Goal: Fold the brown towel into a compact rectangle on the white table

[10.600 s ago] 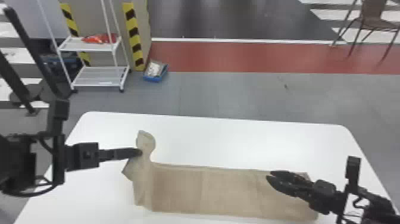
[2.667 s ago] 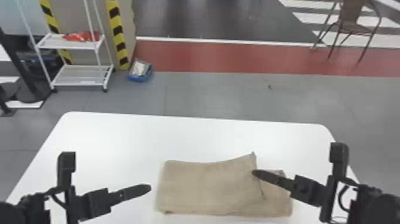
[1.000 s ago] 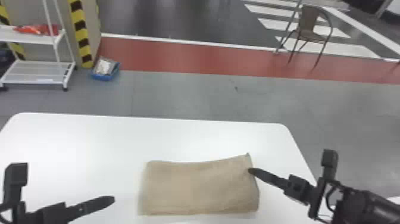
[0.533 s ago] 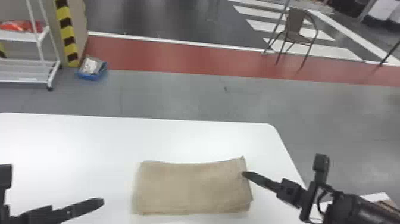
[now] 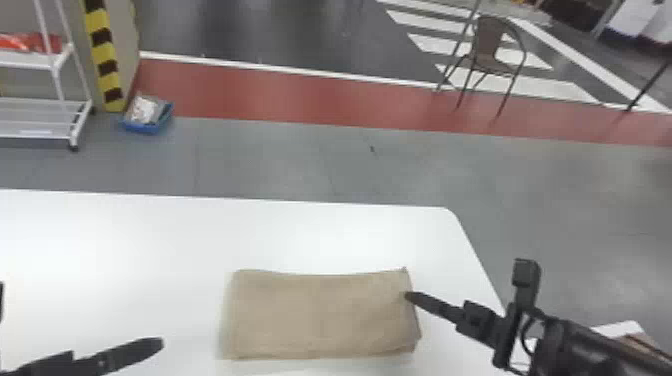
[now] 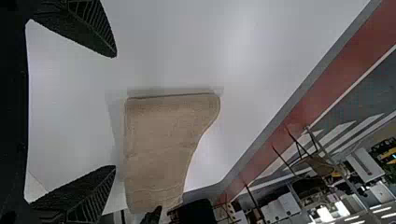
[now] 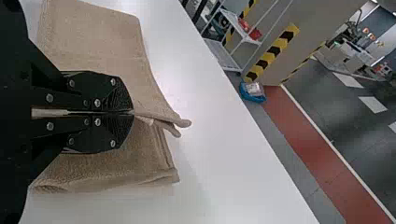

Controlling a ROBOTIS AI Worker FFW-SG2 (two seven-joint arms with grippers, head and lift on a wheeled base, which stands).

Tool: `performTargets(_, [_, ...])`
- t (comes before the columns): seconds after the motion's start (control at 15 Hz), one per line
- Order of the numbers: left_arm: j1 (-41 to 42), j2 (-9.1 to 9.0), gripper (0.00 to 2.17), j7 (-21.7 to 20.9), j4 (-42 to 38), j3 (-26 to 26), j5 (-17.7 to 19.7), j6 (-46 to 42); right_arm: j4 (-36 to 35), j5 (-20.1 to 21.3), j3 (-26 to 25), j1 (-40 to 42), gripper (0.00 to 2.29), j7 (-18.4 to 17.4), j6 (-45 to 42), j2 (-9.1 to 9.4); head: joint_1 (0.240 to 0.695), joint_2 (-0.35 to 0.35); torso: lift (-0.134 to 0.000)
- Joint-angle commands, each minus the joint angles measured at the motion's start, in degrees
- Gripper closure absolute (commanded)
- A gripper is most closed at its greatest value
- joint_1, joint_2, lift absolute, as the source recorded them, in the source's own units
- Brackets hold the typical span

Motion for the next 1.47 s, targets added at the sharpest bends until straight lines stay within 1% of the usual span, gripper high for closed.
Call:
performTargets(0.0, [0.00,0.00,0.02,-0.08,0.00,-0.01,0.00,0.00,2.89,3.75,0.29,-0.98,1.10,-0.25,-2.66,-0.08,0.695,-0.311,0.000])
performTargets(0.07, [0.09,0.00,0.02,-0.17,0.00,-0.01,0.00,0.17,3.68,4.27,0.29,-1.07,1.10,-0.60,-3.71,-0.08,0.695,-0.315,0.000])
performTargets(0.2, [0.18,0.09,0.02,-0.26,0.00,-0.01,0.00,0.17,4.30,5.94,1.00,-1.25,0.98,-2.71,-6.17,-0.08,0.695,-0.331,0.000])
performTargets(0.27, [0.27,0.09,0.02,-0.35,-0.09,0.17,0.00,0.17,4.38,6.82,1.44,-1.42,0.85,-3.42,-6.35,-0.08,0.695,-0.337,0.000])
performTargets(0.33, [0.35,0.09,0.02,-0.44,-0.18,0.25,0.00,0.17,4.38,7.52,2.14,-1.51,0.61,-4.12,-6.52,-0.08,0.695,-0.342,0.000])
performTargets(0.4, [0.53,0.09,0.02,-0.52,-0.26,0.34,0.00,0.17,4.21,8.14,2.49,-1.51,0.29,-4.74,-6.52,0.10,0.695,-0.344,0.000])
performTargets(0.47, [0.53,0.09,0.02,-0.52,-0.35,0.43,0.00,0.17,3.42,8.14,2.05,-1.16,0.09,-5.26,-6.70,0.45,0.695,-0.345,0.000])
performTargets(0.53, [0.53,0.09,0.02,-0.52,-0.35,0.43,0.00,0.17,2.45,7.61,1.17,-0.54,0.05,-5.53,-7.58,0.62,0.695,-0.345,0.000])
performTargets(0.67, [0.53,0.09,0.02,-0.52,-0.53,0.69,0.09,0.17,1.04,7.35,0.03,0.25,0.05,-6.05,-7.75,0.89,0.695,-0.350,0.000])
performTargets(0.8, [0.44,0.09,0.02,-0.44,-0.62,0.61,0.00,-0.18,1.31,7.09,-1.11,0.42,0.07,-6.05,-7.93,1.24,0.695,-0.350,0.000])
performTargets(0.93, [0.53,0.09,0.02,-0.44,-0.53,-0.10,-0.79,-1.23,3.68,7.09,-1.29,0.51,0.12,-6.85,-10.21,1.24,0.695,-0.350,0.000])
performTargets(1.13, [0.53,0.09,0.02,-0.70,-0.62,-0.36,-0.96,-1.76,8.34,7.17,-1.02,-1.07,0.30,-7.28,-12.50,0.54,0.695,-0.350,0.000])
performTargets(1.2, [0.53,0.09,0.02,-0.88,-0.70,-0.27,-0.96,-1.76,8.69,7.17,-0.85,-1.16,0.34,-7.46,-12.67,0.62,0.695,-0.350,0.000])
performTargets(1.4, [1.76,0.09,0.02,-1.32,-1.85,-1.06,-0.96,-3.87,10.80,7.44,0.82,-2.48,0.34,-7.72,-12.67,0.62,0.695,-0.350,0.000])
